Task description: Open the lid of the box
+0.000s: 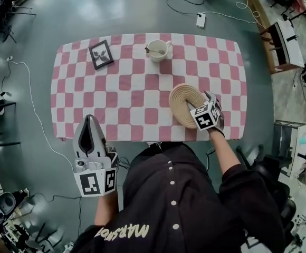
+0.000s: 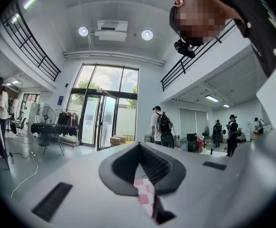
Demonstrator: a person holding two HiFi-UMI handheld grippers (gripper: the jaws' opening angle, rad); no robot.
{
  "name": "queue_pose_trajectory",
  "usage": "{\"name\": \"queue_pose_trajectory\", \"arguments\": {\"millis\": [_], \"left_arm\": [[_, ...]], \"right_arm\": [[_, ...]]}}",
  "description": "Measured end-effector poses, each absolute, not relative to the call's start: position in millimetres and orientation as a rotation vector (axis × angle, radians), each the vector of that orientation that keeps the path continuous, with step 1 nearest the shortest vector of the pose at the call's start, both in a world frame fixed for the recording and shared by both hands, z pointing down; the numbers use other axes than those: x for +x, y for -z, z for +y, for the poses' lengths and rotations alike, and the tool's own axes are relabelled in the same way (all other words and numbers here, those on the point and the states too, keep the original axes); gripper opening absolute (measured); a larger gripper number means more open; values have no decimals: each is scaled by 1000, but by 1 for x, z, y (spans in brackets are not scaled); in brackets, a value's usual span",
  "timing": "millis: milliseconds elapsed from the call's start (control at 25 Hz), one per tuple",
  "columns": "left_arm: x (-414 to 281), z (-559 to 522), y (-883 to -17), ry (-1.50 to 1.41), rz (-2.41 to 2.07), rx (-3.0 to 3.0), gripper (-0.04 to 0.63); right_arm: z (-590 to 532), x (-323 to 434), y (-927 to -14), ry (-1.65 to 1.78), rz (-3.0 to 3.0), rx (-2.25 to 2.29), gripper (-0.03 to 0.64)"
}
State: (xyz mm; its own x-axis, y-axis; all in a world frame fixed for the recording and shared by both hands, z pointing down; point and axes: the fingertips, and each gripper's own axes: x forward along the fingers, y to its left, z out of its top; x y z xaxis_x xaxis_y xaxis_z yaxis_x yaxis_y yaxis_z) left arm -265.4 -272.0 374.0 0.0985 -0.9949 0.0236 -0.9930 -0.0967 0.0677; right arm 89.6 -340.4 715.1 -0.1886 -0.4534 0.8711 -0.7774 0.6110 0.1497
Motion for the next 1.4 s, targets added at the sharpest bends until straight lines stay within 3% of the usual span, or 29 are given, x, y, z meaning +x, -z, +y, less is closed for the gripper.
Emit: {"name": "queue_pose_trajectory", "arguments": {"millis": [720, 1400], "left_arm": [[-271, -264, -374, 35, -2113, 2233, 6], [-257, -265, -355, 118, -2083, 2317, 6]], "right_arm": [[-343, 86, -742, -443, -1730, 944, 325], [-340, 83, -681, -456, -1855, 1077, 304]]}}
